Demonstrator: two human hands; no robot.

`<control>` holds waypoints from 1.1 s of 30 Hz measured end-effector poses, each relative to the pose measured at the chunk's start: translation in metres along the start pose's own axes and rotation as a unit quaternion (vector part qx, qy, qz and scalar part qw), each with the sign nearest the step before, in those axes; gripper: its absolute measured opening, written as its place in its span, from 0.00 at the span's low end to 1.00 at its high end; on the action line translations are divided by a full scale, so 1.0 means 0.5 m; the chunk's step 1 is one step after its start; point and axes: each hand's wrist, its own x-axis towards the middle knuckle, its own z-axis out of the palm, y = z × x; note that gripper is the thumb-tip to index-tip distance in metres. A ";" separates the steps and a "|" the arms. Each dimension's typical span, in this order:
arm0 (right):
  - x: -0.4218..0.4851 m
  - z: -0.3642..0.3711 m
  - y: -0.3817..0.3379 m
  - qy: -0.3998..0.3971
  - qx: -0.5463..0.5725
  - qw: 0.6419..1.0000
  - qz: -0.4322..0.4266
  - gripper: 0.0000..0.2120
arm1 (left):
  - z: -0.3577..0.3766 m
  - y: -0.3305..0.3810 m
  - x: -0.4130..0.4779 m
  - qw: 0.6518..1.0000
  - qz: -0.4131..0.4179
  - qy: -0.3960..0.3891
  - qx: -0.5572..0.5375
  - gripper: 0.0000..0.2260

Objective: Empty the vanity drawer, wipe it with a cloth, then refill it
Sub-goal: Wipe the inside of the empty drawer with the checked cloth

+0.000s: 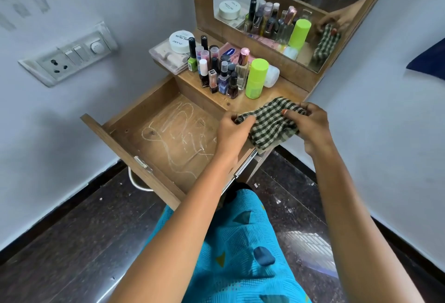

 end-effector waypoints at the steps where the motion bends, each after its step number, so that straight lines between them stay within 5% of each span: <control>1: -0.013 0.005 0.000 -0.011 0.013 1.000 0.006 0.12 | -0.012 -0.003 -0.004 1.000 -0.014 0.003 -0.007 0.07; 14: -0.118 0.171 0.032 -0.102 0.008 0.994 0.028 0.10 | -0.203 -0.051 -0.053 0.999 -0.024 0.029 0.026 0.09; 22: -0.071 0.303 0.065 -0.118 -0.131 0.984 -0.030 0.13 | -0.224 -0.079 -0.008 0.994 -0.094 0.033 0.047 0.13; 33: -0.026 0.416 0.081 -0.186 -0.305 0.925 -0.129 0.15 | -0.189 -0.110 0.042 0.974 -0.217 0.061 0.031 0.15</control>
